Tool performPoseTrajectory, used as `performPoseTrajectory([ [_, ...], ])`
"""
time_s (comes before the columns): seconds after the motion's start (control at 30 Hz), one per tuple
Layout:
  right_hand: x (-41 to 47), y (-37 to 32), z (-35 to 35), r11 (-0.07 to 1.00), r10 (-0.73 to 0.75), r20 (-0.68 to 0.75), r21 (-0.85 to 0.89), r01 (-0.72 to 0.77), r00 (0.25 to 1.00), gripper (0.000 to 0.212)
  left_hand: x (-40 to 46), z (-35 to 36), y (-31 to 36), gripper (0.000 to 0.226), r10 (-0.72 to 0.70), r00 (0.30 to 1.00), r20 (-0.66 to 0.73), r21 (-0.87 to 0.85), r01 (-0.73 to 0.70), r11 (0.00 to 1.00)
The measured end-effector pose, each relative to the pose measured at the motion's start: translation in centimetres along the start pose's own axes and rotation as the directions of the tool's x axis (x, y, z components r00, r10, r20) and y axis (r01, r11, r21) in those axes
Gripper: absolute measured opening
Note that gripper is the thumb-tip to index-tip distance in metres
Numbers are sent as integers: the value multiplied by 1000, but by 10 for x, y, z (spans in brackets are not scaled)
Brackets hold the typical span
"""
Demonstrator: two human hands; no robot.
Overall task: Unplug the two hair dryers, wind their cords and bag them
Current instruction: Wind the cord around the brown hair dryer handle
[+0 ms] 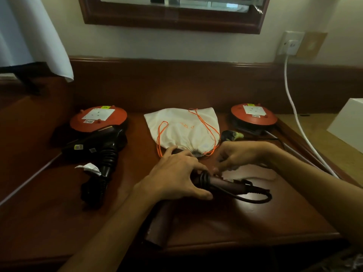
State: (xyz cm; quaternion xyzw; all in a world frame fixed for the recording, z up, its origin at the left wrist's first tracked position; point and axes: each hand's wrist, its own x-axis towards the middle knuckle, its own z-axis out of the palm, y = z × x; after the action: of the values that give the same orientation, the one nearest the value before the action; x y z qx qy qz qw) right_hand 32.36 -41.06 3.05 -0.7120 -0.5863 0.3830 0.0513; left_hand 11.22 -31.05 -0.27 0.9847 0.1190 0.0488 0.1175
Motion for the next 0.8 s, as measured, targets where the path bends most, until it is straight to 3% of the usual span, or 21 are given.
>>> performPoseTrajectory([
  [0.1, -7, -12, -7, 1000, -23, 3, -10, 23, 1000, 17, 2, -1, 2, 76, -40, 999, 31, 35, 39, 999],
  [0.2, -5, -21, 2, 991, -22, -25, -136, 19, 999, 18, 7, 0, 3, 70, -29, 997, 72, 45, 26, 999],
  [0.33, -3, -33, 17, 980, 9, -136, -198, -37, 991, 19, 15, -1, 5, 66, -39, 991, 126, 65, 31, 997],
  [0.47, -15, -48, 15, 974, 11, -266, -215, -70, 964, 23, 18, -7, -8, 63, -42, 996, 85, -75, 49, 996],
  [0.63, -34, -68, 22, 886, 12, -443, -411, -215, 896, 23, 11, -6, -8, 65, -58, 997, 46, -101, 62, 993],
  [0.8, -66, -74, 14, 960, -93, -370, -281, -16, 924, 23, 11, -4, -15, 63, -137, 990, 25, -27, 138, 990],
])
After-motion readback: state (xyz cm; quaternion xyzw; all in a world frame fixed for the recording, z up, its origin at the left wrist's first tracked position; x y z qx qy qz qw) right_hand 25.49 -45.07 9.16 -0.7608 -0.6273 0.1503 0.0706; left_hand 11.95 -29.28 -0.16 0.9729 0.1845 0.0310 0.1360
